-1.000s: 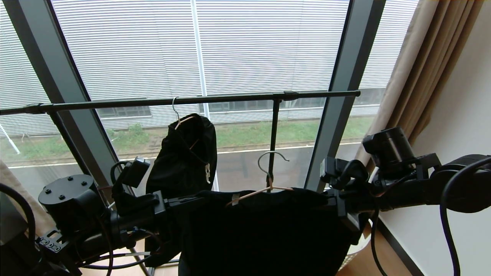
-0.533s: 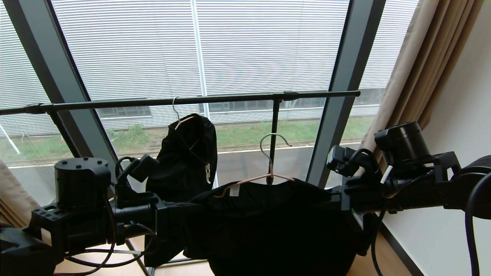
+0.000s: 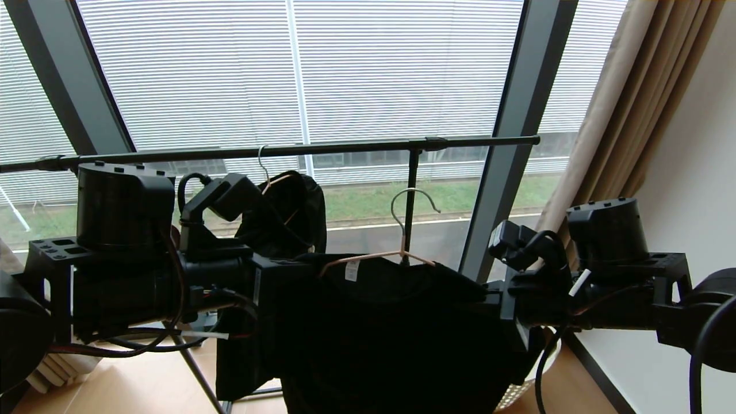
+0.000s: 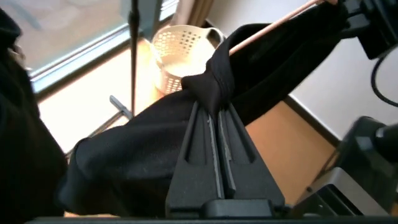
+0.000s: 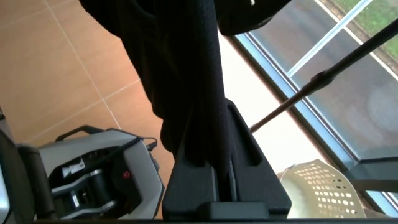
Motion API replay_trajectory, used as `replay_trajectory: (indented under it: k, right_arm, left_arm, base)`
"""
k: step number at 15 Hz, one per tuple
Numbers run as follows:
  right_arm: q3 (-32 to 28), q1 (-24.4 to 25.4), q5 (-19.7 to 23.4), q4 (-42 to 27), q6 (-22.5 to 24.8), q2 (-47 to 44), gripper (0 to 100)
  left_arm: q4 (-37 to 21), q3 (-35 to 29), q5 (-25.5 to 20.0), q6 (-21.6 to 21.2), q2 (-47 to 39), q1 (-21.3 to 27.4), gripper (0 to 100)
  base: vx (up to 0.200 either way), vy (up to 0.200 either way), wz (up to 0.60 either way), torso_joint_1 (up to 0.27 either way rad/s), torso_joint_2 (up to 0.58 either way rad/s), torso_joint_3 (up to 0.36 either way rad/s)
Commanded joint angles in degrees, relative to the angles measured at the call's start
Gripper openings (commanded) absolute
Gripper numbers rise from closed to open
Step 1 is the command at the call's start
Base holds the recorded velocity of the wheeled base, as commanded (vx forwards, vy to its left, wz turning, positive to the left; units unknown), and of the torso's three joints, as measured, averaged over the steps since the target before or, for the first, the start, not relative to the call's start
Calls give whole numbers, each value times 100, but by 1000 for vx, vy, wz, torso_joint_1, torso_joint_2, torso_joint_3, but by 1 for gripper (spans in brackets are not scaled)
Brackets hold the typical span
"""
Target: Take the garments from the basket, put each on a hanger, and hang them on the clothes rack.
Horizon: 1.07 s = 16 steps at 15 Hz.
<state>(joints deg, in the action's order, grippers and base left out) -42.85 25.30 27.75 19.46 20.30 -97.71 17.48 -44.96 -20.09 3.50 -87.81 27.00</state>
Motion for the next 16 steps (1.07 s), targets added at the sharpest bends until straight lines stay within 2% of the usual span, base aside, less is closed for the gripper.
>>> replay_trajectory:
  k: [1, 4, 6, 9, 12, 14, 16]
  right_arm:
    - [347, 28, 3, 190, -26, -11, 0]
    - [673, 28, 99, 173, 53, 279, 0]
    - [840, 10, 319, 146, 203, 551, 0]
    - [752, 177, 302, 199, 124, 243, 0]
    - [690, 248, 293, 190, 53, 41, 0]
    - [576, 476, 258, 199, 53, -222, 0]
    - [400, 573, -129, 208, 9, -442, 0]
  left_arm:
    - [-78, -285, 137, -25, 45, 350, 0]
    - [-122, -338, 155, -25, 9, 314, 0]
    - [-122, -321, 181, -25, 9, 279, 0]
    - [-122, -382, 181, -33, 1, 534, 0]
    - [-122, -408, 190, -33, -35, 543, 0]
    - [-122, -400, 190, -33, -17, 578, 0]
    - [-122, -391, 190, -25, 1, 640, 0]
  base:
    - [0, 0, 0, 0, 0, 0]
    - [0, 0, 0, 0, 0, 0]
    - [0, 0, 0, 0, 0, 0]
    - [0, 0, 0, 0, 0, 0]
    - [0, 0, 0, 0, 0, 0]
    - [0, 0, 0, 0, 0, 0]
    - [0, 0, 0, 0, 0, 0]
